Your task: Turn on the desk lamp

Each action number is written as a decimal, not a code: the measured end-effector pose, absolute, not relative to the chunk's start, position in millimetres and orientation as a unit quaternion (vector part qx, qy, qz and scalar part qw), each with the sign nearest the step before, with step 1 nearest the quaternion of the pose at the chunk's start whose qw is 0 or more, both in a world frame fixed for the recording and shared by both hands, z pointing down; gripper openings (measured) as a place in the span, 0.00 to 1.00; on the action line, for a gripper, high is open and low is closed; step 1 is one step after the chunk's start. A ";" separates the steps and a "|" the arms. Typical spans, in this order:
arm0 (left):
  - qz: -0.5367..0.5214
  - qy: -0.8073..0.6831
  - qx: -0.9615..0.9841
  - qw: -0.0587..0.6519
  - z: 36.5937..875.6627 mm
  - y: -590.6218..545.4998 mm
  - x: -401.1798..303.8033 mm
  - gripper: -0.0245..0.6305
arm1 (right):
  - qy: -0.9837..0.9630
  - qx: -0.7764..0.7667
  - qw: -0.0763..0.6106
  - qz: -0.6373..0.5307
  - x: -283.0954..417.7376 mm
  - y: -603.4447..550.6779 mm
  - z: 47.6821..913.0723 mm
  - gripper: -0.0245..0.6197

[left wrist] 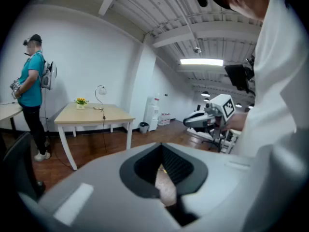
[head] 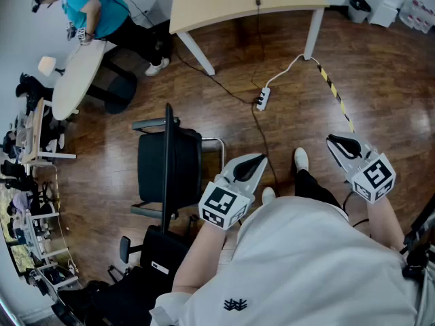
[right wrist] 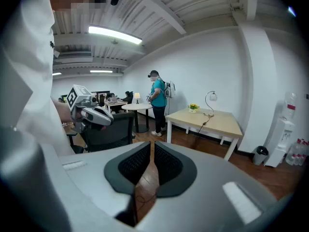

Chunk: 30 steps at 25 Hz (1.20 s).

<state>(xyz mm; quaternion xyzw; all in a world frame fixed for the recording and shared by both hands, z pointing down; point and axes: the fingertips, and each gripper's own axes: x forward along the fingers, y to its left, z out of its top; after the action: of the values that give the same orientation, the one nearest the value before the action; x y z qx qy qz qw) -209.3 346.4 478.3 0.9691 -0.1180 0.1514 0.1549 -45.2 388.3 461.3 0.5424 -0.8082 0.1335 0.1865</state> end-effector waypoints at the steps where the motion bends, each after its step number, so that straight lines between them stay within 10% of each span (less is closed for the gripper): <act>1: 0.154 -0.130 0.968 0.152 471.1 335.1 -204.0 0.07 | -0.818 0.534 0.175 0.124 -41.6 370.5 459.0 0.08; 30: 0.158 -0.208 0.956 0.134 469.0 107.8 -9.0 0.07 | -0.848 0.492 0.153 0.120 158.0 169.4 480.7 0.06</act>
<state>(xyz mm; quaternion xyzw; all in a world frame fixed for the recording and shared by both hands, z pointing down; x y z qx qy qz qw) -9.0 107.8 469.0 0.9558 -0.2085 0.1581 0.1344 158.0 169.4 480.7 0.4923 -0.8485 0.1196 0.1532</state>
